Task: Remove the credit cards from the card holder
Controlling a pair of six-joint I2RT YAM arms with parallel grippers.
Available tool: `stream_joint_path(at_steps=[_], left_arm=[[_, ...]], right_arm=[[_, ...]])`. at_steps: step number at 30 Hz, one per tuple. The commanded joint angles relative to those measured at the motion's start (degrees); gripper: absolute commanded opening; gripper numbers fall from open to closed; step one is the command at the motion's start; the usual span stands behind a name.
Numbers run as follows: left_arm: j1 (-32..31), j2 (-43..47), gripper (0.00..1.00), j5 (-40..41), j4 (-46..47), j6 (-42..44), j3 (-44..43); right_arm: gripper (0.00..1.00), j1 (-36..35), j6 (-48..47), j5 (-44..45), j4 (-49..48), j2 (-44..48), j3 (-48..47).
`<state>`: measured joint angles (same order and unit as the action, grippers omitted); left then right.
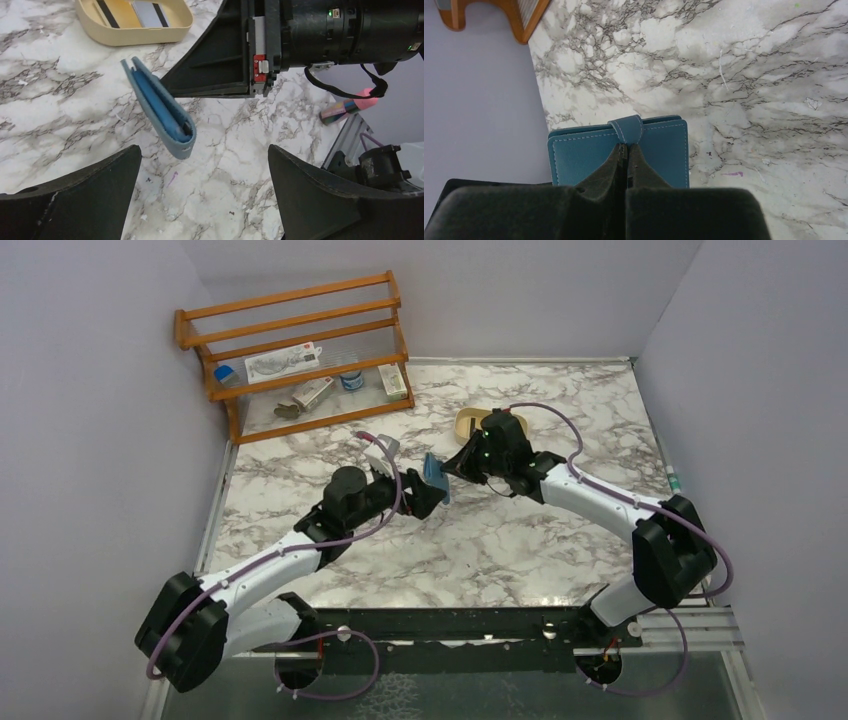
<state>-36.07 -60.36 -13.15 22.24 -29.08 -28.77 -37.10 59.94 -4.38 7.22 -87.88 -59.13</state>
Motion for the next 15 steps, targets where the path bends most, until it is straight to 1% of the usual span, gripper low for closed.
stream_joint_path(at_steps=[1,5,6,8,9,12,14,15], left_arm=[[-6.2,-3.4,0.99,10.8,6.6,7.3,-2.8],[-9.6,-7.2,0.99,18.7,7.9,8.8,-4.0],[-10.0,-7.9,0.98,21.9,8.0,8.7,-4.1],[-10.1,-8.9,0.96,25.7,8.6,8.6,-3.6],[-10.1,-9.1,0.93,27.3,9.1,8.7,-3.1],[-10.1,-9.0,0.78,29.3,12.4,10.2,-1.5],[-10.0,-9.0,0.64,29.0,13.5,11.2,-0.9],[-10.1,-9.1,0.55,28.8,14.1,11.5,-0.6]], right_arm=[[0.01,0.0,2.1,-1.0,-0.2,2.4,-0.5],[0.01,0.1,2.7,-1.4,-0.2,2.5,-0.6],[0.01,0.0,2.8,-1.6,-0.2,2.6,-0.7],[0.01,0.0,2.9,-2.0,0.0,2.9,-0.7],[0.01,0.0,3.0,-2.1,0.2,3.0,-0.7],[0.01,0.0,3.0,-1.9,0.9,4.0,-0.6],[0.01,0.0,2.8,-1.3,1.7,4.7,-0.6],[0.01,0.1,2.7,-1.2,2.0,5.0,-0.5]])
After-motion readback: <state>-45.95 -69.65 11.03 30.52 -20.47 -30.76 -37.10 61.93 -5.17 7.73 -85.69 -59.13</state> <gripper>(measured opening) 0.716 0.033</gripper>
